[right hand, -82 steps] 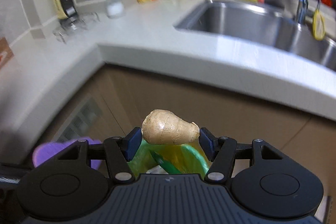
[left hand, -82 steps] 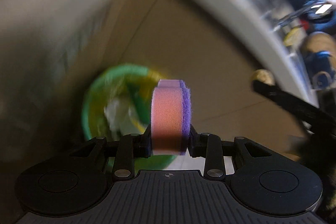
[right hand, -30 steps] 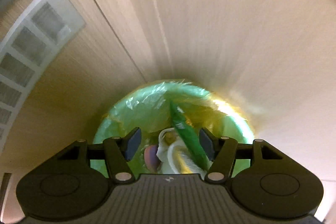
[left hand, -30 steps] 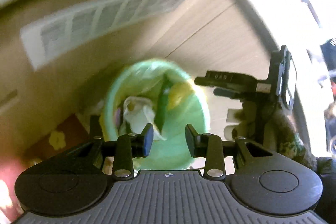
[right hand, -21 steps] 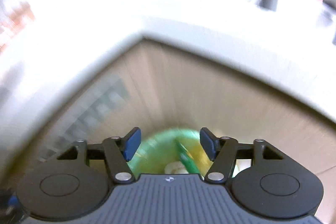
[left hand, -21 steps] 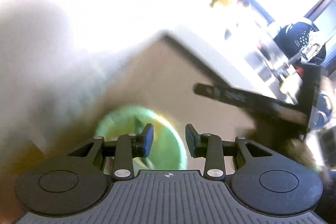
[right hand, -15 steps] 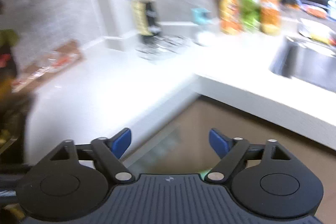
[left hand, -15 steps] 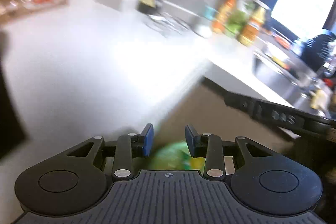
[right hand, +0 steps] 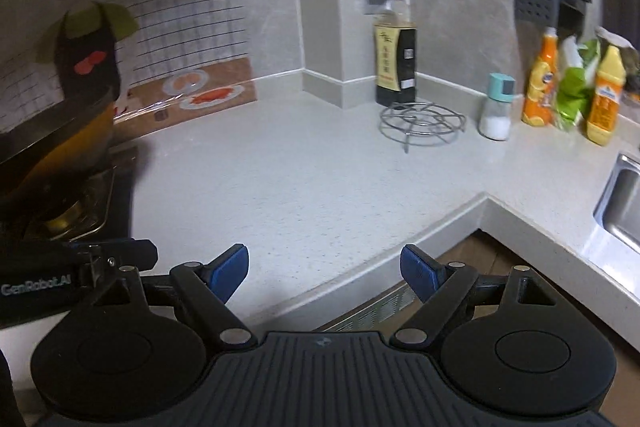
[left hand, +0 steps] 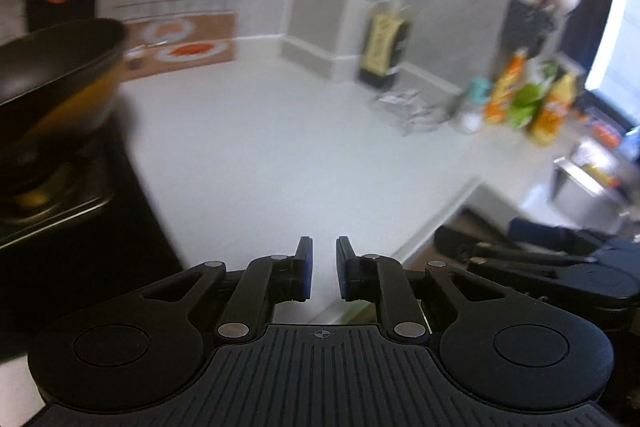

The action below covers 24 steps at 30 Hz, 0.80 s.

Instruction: Collect trash

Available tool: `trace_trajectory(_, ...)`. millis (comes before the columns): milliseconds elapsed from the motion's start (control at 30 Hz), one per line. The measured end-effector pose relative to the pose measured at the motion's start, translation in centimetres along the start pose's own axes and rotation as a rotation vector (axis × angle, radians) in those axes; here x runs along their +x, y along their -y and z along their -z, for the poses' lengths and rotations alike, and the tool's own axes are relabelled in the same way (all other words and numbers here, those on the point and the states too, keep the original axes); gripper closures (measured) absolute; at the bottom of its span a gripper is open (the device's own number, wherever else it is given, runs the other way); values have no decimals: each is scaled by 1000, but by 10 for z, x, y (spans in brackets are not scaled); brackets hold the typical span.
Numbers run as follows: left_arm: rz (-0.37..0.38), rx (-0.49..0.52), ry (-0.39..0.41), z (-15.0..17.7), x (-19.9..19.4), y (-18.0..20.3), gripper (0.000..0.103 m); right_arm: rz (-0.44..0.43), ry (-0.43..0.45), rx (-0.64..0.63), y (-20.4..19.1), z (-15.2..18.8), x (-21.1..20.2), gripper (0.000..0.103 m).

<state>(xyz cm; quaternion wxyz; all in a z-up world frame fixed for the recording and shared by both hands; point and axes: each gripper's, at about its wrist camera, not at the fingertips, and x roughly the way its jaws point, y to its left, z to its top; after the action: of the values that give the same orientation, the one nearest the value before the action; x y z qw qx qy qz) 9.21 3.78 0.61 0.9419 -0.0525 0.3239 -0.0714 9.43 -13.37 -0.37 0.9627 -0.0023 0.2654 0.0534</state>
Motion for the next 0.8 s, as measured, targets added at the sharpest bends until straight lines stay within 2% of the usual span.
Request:
trace_trajectory(67, -40, 19, -23, 5, 0, 4, 87, -16, -20, -8, -3, 3, 2, 19)
trace_trajectory(400, -26, -6, -45, 15, -4, 1, 87, -48, -100, -36, -9, 17, 10, 19)
trace_trajectory(800, -15, -9, -47, 18, -4, 1, 87, -55, -109, -42, -7, 20, 12, 19)
